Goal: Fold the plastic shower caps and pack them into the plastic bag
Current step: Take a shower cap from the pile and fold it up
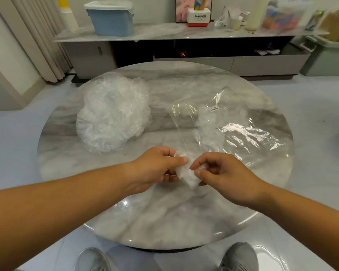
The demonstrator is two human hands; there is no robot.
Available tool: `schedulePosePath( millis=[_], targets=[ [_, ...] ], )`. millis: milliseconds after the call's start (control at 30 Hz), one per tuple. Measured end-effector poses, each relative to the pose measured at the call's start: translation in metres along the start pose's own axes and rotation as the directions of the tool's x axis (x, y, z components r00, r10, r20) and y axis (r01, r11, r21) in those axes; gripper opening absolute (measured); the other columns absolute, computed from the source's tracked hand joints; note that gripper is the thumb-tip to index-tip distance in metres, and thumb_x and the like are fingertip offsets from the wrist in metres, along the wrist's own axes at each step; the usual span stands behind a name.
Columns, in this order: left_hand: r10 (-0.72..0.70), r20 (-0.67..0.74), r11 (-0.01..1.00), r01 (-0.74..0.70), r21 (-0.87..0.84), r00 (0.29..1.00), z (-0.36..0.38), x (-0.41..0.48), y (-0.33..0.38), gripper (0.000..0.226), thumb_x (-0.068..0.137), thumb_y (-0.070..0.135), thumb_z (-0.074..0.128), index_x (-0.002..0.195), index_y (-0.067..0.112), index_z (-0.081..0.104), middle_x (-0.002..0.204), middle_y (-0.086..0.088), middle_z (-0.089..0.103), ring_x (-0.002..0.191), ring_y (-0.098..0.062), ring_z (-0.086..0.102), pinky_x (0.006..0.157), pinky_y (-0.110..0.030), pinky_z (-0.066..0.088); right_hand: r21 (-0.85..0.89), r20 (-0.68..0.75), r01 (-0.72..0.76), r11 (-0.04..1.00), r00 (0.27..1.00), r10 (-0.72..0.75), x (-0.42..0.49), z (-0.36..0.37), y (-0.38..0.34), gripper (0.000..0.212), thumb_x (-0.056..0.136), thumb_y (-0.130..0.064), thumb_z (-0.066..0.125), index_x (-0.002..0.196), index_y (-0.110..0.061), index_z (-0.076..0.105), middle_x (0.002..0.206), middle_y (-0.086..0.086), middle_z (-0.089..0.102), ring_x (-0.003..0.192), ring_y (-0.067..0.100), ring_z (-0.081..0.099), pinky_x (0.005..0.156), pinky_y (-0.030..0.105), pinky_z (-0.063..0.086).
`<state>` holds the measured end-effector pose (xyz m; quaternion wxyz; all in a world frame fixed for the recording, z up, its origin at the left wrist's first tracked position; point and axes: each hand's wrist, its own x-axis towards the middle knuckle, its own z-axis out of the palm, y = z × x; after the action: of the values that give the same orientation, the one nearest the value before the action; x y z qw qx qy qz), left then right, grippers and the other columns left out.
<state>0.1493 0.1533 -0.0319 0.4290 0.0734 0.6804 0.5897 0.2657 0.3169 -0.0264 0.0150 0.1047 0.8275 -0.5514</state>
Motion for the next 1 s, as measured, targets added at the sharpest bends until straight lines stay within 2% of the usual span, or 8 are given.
schedulePosePath(
  millis=[100, 167, 267, 367, 467, 633, 767, 1000],
  targets=[
    [0.017, 0.014, 0.999, -0.017, 0.046, 1.000, 0.017, 0.007, 0.003, 0.014, 0.092, 0.022, 0.072, 0.098, 0.010, 0.066, 0.084, -0.006, 0.072, 0.072, -0.014, 0.067, 0.074, -0.033, 0.059, -0.029, -0.050, -0.038, 0.999, 0.998, 0.036, -0.006, -0.017, 0.005, 0.016, 0.094, -0.008, 0.067, 0.091, -0.018, 0.078, 0.082, 0.004, 0.074, 0.079, 0.023, 0.072, 0.082, 0.037, 0.061],
    [0.119, -0.024, 0.955, -0.108, 0.277, 0.993, 0.025, 0.012, 0.004, 0.021, 0.097, 0.033, 0.066, 0.100, 0.012, 0.067, 0.089, -0.007, 0.070, 0.080, -0.012, 0.065, 0.085, -0.042, 0.057, -0.064, -0.204, -0.035, 0.997, 0.979, 0.021, -0.003, -0.035, 0.012, 0.013, 0.095, -0.020, 0.067, 0.089, -0.022, 0.079, 0.087, 0.004, 0.076, 0.083, 0.023, 0.071, 0.083, 0.038, 0.058],
    [0.347, 0.170, 0.522, -0.340, 0.782, 0.922, 0.033, 0.020, 0.000, 0.035, 0.104, 0.043, 0.046, 0.112, 0.019, 0.069, 0.138, -0.004, 0.053, 0.128, -0.015, 0.044, 0.110, -0.038, 0.035, 0.116, -0.406, 0.004, 0.993, 0.913, 0.044, 0.004, -0.064, 0.020, 0.022, 0.098, -0.025, 0.060, 0.089, -0.022, 0.080, 0.093, 0.002, 0.076, 0.088, 0.021, 0.071, 0.096, 0.044, 0.056],
    [0.310, 0.400, 0.136, -0.457, 0.879, 0.862, 0.051, 0.030, -0.006, 0.040, 0.105, 0.050, 0.034, 0.129, 0.033, 0.063, 0.169, -0.003, 0.003, 0.155, -0.016, -0.004, 0.124, -0.034, 0.006, 0.310, -0.408, 0.018, 0.950, 0.905, 0.116, 0.008, -0.082, 0.031, 0.032, 0.105, -0.024, 0.050, 0.091, -0.015, 0.077, 0.090, 0.002, 0.075, 0.080, 0.013, 0.067, 0.100, 0.047, 0.053],
    [0.245, 0.449, -0.043, -0.453, 0.891, 0.859, 0.061, 0.039, -0.015, 0.047, 0.105, 0.054, 0.029, 0.134, 0.034, 0.059, 0.168, -0.007, -0.015, 0.153, -0.018, -0.021, 0.125, -0.038, -0.002, 0.299, -0.348, -0.033, 0.954, 0.927, 0.141, 0.012, -0.082, 0.042, 0.038, 0.106, -0.030, 0.048, 0.092, -0.008, 0.076, 0.077, 0.002, 0.071, 0.075, 0.013, 0.065, 0.097, 0.047, 0.053],
    [0.278, 0.435, -0.249, -0.373, 0.894, 0.856, 0.068, 0.040, -0.022, 0.069, 0.099, 0.066, 0.016, 0.149, 0.026, 0.042, 0.167, -0.011, -0.019, 0.154, -0.024, -0.019, 0.125, -0.042, -0.003, 0.214, -0.256, -0.147, 0.966, 0.946, 0.200, 0.011, -0.087, 0.060, 0.056, 0.103, -0.049, 0.045, 0.083, -0.010, 0.081, 0.083, 0.019, 0.069, 0.075, 0.022, 0.064, 0.088, 0.044, 0.058],
    [0.273, 0.423, -0.392, -0.301, 0.869, 0.864, 0.068, 0.039, -0.028, 0.087, 0.092, 0.070, 0.001, 0.161, 0.019, 0.015, 0.167, -0.016, -0.015, 0.155, -0.032, -0.009, 0.125, -0.049, 0.002, 0.173, -0.254, -0.162, 0.971, 0.946, 0.203, 0.010, -0.091, 0.072, 0.060, 0.103, -0.051, 0.042, 0.078, -0.013, 0.081, 0.081, 0.004, 0.075, 0.079, 0.019, 0.066, 0.085, 0.039, 0.058],
    [0.408, 0.529, -0.469, -0.326, 0.821, 0.744, 0.065, 0.044, -0.035, 0.089, 0.097, 0.071, 0.012, 0.159, 0.007, 0.016, 0.166, -0.023, 0.007, 0.151, -0.042, 0.019, 0.118, -0.056, 0.031, -0.022, -0.169, -0.145, 0.989, 0.976, 0.140, 0.010, -0.097, 0.075, 0.069, 0.098, -0.064, 0.032, 0.076, -0.022, 0.083, 0.087, -0.001, 0.077, 0.089, 0.018, 0.070, 0.096, 0.044, 0.054]
  ],
)
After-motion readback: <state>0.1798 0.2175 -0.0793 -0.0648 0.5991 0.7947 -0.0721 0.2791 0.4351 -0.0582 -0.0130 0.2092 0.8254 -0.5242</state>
